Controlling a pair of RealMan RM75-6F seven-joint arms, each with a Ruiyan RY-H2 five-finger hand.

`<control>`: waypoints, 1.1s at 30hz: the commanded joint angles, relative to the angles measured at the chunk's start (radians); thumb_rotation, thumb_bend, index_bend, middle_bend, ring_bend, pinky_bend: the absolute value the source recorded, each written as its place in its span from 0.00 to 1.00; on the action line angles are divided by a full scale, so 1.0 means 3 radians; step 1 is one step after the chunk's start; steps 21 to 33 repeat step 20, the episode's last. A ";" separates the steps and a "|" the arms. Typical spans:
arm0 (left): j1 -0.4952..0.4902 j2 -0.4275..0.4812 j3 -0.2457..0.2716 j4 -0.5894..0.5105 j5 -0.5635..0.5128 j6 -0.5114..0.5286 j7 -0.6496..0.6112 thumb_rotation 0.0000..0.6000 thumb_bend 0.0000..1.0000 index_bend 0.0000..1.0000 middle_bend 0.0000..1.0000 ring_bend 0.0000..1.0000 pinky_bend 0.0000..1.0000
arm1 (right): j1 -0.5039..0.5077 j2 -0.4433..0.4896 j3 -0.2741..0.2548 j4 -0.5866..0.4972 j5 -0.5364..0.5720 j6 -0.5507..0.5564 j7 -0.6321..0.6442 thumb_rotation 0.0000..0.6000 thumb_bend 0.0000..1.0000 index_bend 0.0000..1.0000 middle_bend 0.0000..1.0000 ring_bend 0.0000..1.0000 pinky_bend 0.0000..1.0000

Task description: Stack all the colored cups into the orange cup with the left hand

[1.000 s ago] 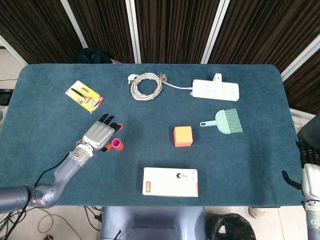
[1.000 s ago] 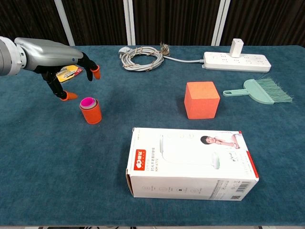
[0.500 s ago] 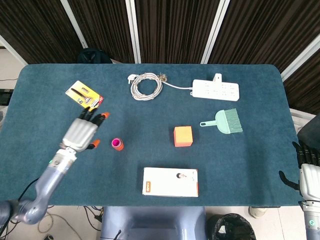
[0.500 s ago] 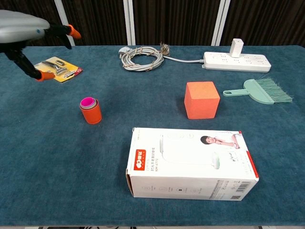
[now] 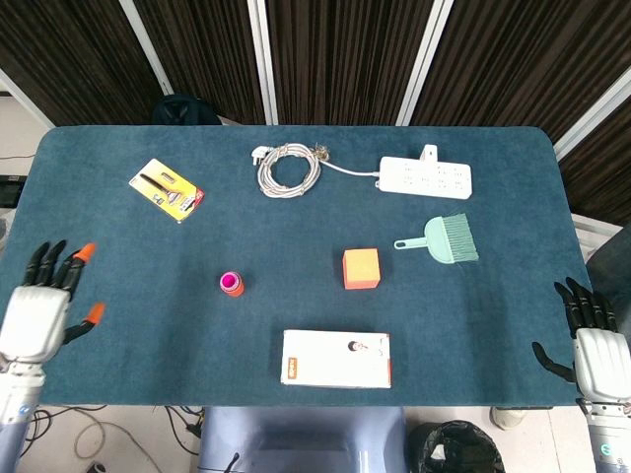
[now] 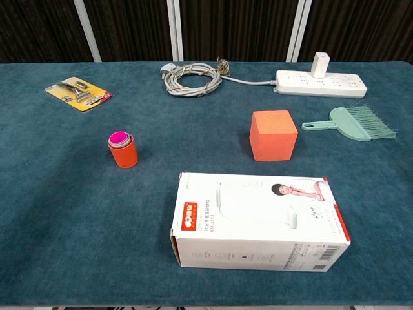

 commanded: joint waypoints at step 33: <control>0.0536 -0.0109 -0.0180 0.0424 0.0143 0.0034 -0.0719 1.00 0.29 0.28 0.17 0.00 0.00 | -0.0006 0.0162 -0.0155 -0.0244 -0.0204 -0.0028 -0.0187 1.00 0.34 0.09 0.04 0.09 0.04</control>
